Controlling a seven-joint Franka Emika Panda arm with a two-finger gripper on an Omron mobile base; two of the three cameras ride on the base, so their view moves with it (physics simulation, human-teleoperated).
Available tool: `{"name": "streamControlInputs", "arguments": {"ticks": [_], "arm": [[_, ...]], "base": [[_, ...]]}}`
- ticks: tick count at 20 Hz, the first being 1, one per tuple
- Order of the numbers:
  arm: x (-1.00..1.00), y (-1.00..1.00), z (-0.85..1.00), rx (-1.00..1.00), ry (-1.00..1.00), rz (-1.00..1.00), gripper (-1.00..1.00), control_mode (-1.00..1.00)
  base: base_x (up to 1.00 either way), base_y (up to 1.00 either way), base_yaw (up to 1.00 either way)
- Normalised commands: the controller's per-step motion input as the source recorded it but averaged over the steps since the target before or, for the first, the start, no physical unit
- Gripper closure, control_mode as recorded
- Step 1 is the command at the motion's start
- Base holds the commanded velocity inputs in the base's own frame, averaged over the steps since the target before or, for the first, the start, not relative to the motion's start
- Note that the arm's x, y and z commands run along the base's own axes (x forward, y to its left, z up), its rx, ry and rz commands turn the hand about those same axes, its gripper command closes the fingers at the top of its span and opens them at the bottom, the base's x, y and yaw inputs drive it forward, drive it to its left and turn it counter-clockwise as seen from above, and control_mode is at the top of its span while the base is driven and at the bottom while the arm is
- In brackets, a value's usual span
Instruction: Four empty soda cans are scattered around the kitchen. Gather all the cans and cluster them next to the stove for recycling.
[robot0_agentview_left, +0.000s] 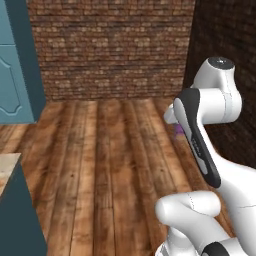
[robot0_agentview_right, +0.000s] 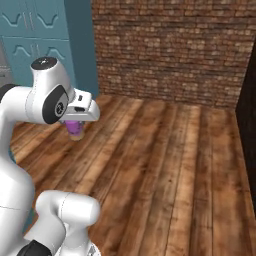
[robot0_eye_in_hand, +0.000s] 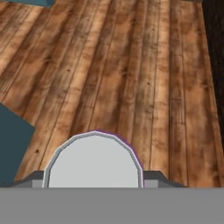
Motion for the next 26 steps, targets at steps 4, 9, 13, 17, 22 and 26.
{"name": "streamControlInputs", "arguments": {"ticks": [4, 9, 13, 17, 22, 26], "arm": [[0.00, 0.00, 0.00, 0.00, 0.00, 0.00, 1.00, 1.00], [0.00, 0.00, 0.00, 0.00, 0.00, 0.00, 1.00, 1.00], [0.00, 0.00, 0.00, 0.00, 0.00, 0.00, 1.00, 1.00], [0.00, 0.00, 0.00, 0.00, 0.00, 0.00, 1.00, 1.00], [0.00, 0.00, 0.00, 0.00, 0.00, 0.00, 1.00, 1.00], [0.00, 0.00, 0.00, 0.00, 0.00, 0.00, 1.00, 1.00]], "base": [[0.76, -0.37, 0.07], [0.71, -0.37, 0.10], [0.66, -0.37, 0.13], [0.60, -0.37, 0.15], [0.63, -0.34, 0.20], [0.67, -0.24, 0.27]]}}
